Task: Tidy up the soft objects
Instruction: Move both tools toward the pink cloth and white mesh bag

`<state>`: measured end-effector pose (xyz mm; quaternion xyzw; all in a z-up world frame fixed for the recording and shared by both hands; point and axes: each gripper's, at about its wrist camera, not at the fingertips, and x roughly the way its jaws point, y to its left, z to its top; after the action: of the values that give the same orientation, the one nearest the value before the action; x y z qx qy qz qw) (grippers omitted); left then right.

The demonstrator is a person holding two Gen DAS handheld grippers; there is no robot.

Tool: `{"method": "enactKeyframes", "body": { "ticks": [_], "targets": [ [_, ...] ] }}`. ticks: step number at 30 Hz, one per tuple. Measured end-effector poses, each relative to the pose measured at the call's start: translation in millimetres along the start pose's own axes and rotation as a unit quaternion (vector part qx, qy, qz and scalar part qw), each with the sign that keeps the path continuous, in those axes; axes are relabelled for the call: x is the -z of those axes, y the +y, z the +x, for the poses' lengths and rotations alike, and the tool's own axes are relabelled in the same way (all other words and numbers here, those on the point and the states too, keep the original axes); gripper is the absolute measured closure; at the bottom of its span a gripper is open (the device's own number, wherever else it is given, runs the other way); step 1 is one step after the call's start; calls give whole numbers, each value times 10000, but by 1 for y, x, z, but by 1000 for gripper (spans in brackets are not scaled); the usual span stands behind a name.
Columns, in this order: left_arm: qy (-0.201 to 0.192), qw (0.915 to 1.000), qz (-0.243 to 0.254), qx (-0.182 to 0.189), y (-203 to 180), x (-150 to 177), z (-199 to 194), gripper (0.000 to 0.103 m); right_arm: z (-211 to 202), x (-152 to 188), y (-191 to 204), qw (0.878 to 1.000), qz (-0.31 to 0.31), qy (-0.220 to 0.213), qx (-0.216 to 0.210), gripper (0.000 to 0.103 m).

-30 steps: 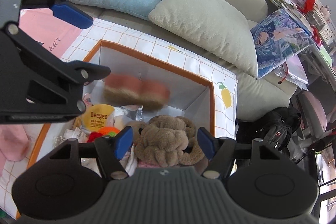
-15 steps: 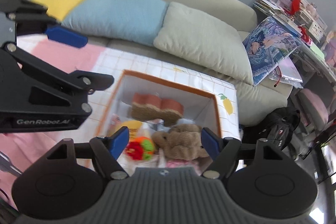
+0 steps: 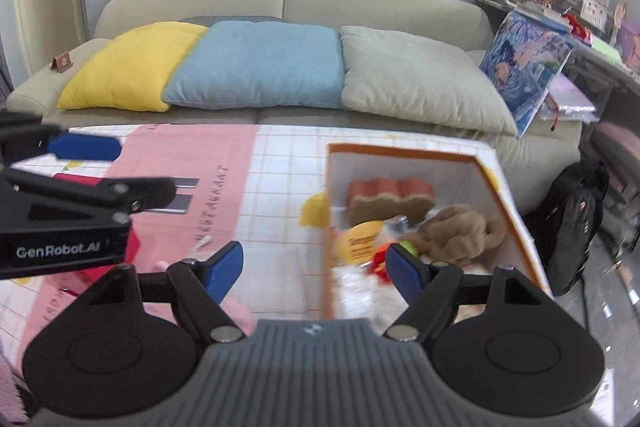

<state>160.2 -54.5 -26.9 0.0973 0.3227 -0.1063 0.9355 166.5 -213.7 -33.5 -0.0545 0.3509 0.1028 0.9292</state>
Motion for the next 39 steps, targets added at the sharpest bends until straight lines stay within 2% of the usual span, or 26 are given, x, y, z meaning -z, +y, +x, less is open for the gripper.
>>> {"method": "enactKeyframes", "body": {
  "ticks": [10, 14, 18, 27, 37, 38, 39],
  "targets": [
    [535, 9976, -437, -28, 41, 58, -3, 37, 13, 27, 43, 9983, -500, 23, -306, 30],
    [743, 9959, -508, -53, 50, 77, -1, 38, 22, 32, 50, 9975, -544, 114, -430, 35],
    [879, 9946, -550, 27, 55, 91, 3, 39, 32, 37, 59, 9952, -783, 193, -549, 47],
    [1074, 9926, -563, 111, 60, 100, 18, 41, 59, 38, 70, 9891, -1135, 432, -837, 56],
    [1297, 9908, -348, 173, 54, 99, 33, 42, 109, 36, 86, 9759, -1524, 858, -1302, 57],
    [1323, 9905, -335, 187, 53, 99, 35, 42, 115, 37, 88, 9747, -1540, 912, -1338, 56],
    [1354, 9901, -319, 196, 52, 100, 36, 42, 122, 39, 89, 9733, -1553, 991, -1366, 50]
  ]
}}
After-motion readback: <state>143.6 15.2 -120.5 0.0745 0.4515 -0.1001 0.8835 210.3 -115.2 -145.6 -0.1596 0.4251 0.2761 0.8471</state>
